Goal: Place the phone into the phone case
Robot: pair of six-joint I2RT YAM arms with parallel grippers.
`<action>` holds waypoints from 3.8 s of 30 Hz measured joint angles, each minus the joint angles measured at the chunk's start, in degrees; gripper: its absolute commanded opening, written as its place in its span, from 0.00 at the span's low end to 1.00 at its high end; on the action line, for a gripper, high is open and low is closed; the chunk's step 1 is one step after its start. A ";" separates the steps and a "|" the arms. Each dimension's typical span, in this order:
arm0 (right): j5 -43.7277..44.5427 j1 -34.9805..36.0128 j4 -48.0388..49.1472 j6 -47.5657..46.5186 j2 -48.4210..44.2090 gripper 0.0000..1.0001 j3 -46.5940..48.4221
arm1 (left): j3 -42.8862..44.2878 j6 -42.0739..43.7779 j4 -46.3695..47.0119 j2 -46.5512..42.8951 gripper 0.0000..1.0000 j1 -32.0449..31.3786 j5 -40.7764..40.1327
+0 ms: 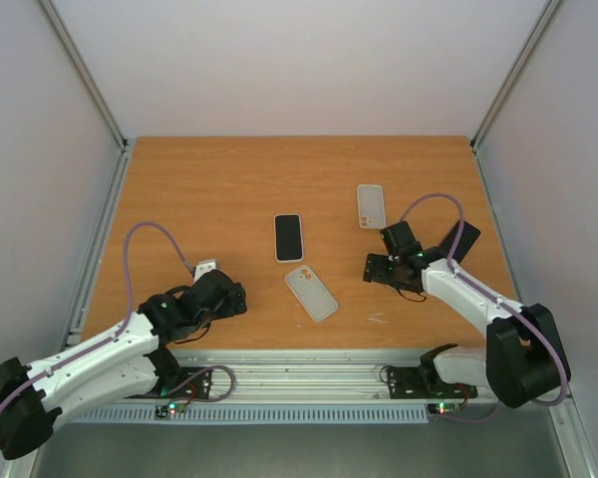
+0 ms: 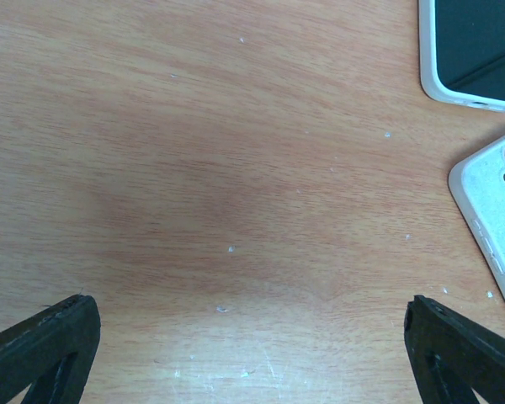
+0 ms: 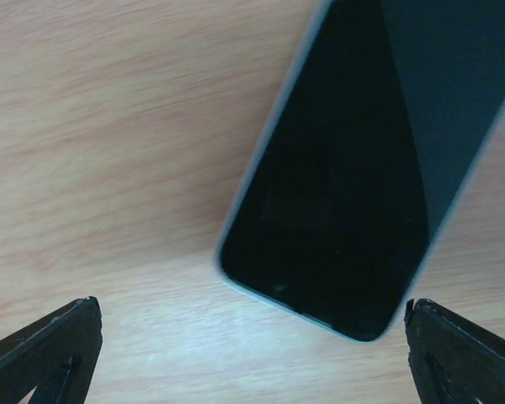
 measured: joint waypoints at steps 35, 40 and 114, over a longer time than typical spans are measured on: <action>-21.75 -9.53 13.05 -2.32 22.53 0.98 12.74 | 0.00 0.87 0.31 -0.02 0.99 0.02 -0.11; -22.82 -10.36 9.60 -6.27 22.05 0.98 16.06 | 0.00 1.55 0.11 -0.22 0.99 0.04 -0.26; -12.92 -3.32 -2.43 -11.39 26.18 0.98 18.95 | -0.96 2.32 4.48 -1.95 0.99 1.16 9.25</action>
